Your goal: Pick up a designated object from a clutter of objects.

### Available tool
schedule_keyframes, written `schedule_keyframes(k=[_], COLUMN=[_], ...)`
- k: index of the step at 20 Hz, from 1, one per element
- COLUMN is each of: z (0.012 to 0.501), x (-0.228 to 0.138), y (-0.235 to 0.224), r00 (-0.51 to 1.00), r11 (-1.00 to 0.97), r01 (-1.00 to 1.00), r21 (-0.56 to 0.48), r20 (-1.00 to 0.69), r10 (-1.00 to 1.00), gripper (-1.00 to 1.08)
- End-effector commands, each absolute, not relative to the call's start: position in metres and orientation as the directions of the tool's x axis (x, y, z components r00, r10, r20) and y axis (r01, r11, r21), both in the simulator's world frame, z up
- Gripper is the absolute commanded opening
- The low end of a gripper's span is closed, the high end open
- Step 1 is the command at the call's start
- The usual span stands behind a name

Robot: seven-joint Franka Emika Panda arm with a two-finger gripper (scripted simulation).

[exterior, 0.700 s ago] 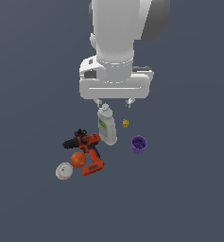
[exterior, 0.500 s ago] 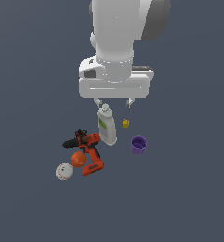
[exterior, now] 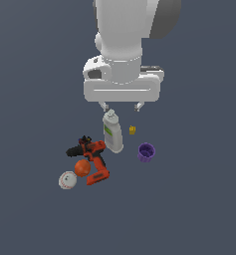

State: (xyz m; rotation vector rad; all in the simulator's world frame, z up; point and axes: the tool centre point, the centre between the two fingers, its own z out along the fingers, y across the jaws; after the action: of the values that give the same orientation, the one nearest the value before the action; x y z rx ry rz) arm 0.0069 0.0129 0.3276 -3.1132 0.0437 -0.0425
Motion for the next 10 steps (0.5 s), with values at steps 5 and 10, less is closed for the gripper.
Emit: schedule_keyframes(k=[5, 10], z=[0.324, 0.316], x=[0.010, 0.015], y=[0.010, 0.004], r00=[1.000, 0.998], r11=[-1.000, -0.998], r01=[0.002, 0.059], r21=[-0.025, -0.020], r20=[0.027, 0.027], r10=[0.001, 0.058], gripper=[1.00, 1.00])
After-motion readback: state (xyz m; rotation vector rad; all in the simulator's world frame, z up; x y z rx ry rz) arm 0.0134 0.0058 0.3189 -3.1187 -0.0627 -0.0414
